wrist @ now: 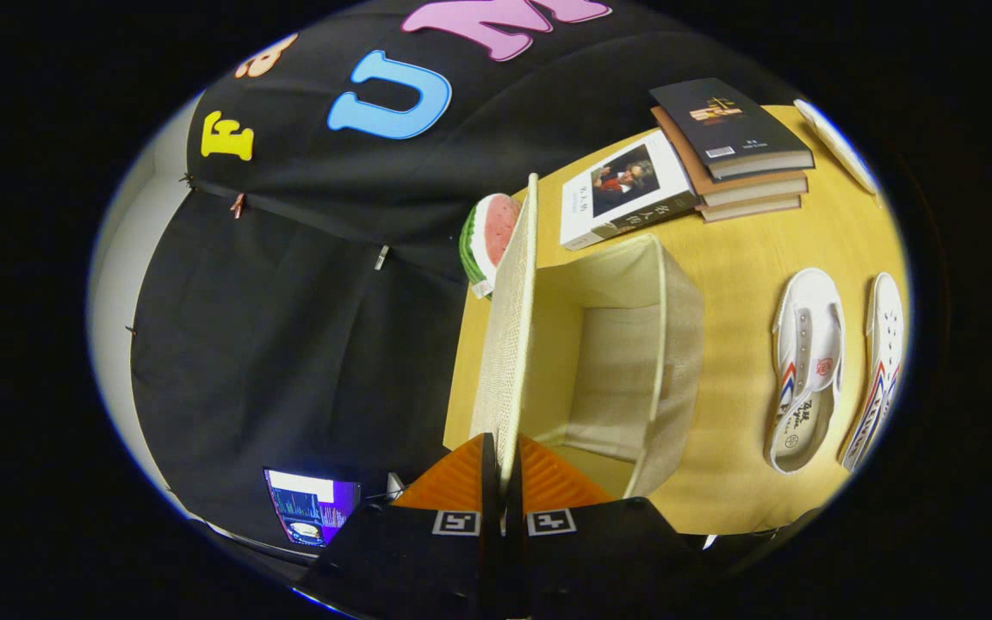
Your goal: Open the storage box then place both shoes into the box .Put the left shoe in first, then the right shoe, with the right side of both shoes facing outward in a uniform manner.
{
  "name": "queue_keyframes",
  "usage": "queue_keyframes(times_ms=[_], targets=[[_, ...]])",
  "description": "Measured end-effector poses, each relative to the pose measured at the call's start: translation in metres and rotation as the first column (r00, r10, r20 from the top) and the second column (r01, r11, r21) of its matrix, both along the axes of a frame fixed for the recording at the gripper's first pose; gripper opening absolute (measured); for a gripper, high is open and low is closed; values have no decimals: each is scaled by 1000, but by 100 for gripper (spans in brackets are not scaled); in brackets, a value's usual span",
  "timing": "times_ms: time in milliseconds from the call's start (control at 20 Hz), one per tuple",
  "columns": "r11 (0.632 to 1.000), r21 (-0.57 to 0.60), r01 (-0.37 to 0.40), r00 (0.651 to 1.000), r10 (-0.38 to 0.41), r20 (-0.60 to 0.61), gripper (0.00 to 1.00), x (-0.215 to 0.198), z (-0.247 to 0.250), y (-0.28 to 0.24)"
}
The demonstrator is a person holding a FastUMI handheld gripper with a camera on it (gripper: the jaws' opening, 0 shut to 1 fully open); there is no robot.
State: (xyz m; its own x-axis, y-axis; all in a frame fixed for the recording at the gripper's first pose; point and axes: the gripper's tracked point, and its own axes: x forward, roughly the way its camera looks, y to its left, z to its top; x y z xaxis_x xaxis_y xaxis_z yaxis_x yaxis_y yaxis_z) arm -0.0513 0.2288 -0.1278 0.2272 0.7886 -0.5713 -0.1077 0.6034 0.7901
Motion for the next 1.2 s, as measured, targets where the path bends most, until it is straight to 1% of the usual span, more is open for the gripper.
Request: queue_keyframes(times_ms=[300, 500, 650, 850, 1000, 1200], targets=[[996, 86, -33, 999, 30, 32, 5, -3, 48, 75], [993, 92, -77, 994, 70, 78, 5, -7, 65, 131], [992, 75, -103, 990, 96, 102, 5, -10, 61, 171], [993, 42, -112, 991, 108, 85, 5, -16, 46, 219], [991, -12, -137, 985, 137, 108, 5, -18, 29, 244], [990, -49, -131, 985, 136, 104, 5, -19, 18, 267]])
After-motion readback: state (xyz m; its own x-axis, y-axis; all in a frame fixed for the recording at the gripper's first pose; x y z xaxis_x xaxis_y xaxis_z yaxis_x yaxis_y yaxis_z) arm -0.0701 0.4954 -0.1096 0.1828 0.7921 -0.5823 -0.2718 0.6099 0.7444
